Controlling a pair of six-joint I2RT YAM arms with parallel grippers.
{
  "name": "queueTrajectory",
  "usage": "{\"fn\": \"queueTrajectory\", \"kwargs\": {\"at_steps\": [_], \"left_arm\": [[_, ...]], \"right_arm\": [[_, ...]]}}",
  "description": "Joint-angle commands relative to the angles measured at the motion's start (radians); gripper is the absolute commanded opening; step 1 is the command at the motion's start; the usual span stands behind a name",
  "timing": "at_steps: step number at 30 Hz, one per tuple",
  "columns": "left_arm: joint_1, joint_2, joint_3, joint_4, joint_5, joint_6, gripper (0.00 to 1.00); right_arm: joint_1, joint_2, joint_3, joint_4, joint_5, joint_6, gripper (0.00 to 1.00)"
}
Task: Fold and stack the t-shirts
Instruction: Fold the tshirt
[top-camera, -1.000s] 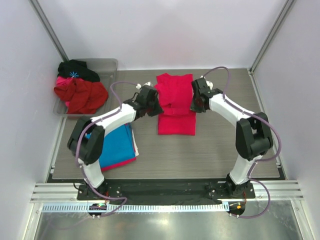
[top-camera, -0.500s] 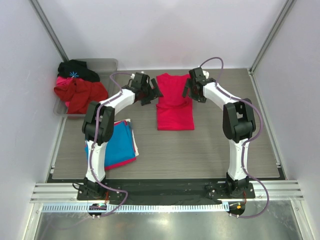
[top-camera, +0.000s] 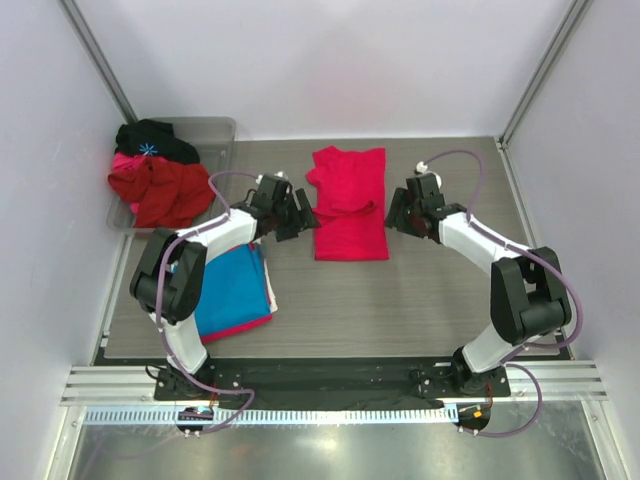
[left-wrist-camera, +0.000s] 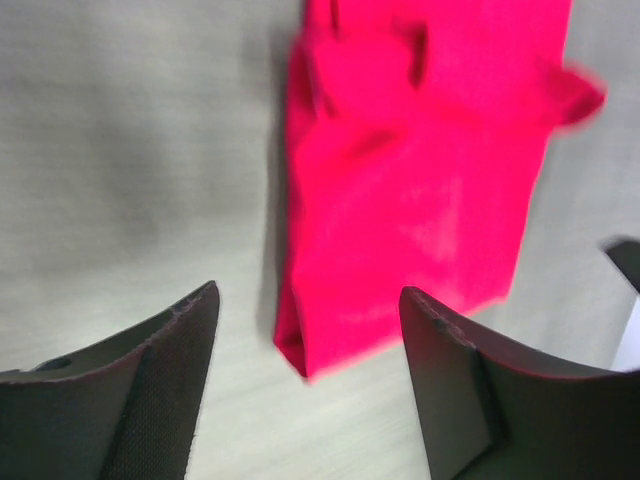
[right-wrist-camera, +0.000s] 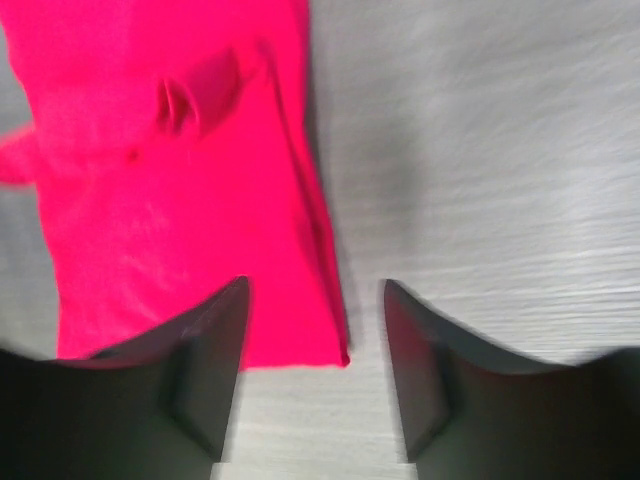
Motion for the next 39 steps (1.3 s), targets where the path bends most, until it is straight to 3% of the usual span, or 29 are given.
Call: {"fn": "queueTrajectory", "kwargs": {"at_steps": [1, 12, 23, 27, 30, 32, 35, 36, 39], "left_arm": [[-0.034, -0.075, -0.078, 0.08, 0.033, -0.015, 0.69], [-0.064, -0.02, -0.08, 0.122, 0.044, -0.026, 0.52], [-0.074, 0.04, -0.04, 0.115, 0.045, -0.019, 0.44], [-0.084, 0.05, -0.035, 0.114, 0.047, -0.019, 0.34], [-0.091, 0.051, -0.034, 0.112, 0.049, -0.018, 0.29], [-0.099, 0.043, -0.035, 0.105, 0.038, -0.018, 0.29], [-0.107, 0.034, -0.037, 0.089, 0.026, -0.009, 0.3], [-0.108, 0.032, -0.038, 0.088, 0.026, -0.009, 0.25], [-0.108, 0.024, -0.044, 0.086, 0.021, -0.004, 0.15]], "right_arm": [[0.001, -0.006, -0.076, 0.069, -0.163, 0.019, 0.54], [0.001, 0.103, -0.078, 0.113, -0.223, 0.007, 0.4], [0.001, 0.108, -0.066, 0.128, -0.188, -0.009, 0.39], [0.014, 0.091, -0.066, 0.128, -0.171, -0.019, 0.38], [0.031, 0.083, -0.066, 0.124, -0.148, -0.029, 0.26], [0.042, 0.08, -0.064, 0.121, -0.128, -0.036, 0.25], [0.05, 0.077, -0.059, 0.115, -0.121, -0.045, 0.14], [0.054, 0.076, -0.059, 0.113, -0.117, -0.048, 0.09], [0.06, 0.068, -0.063, 0.11, -0.098, -0.05, 0.09]]}}
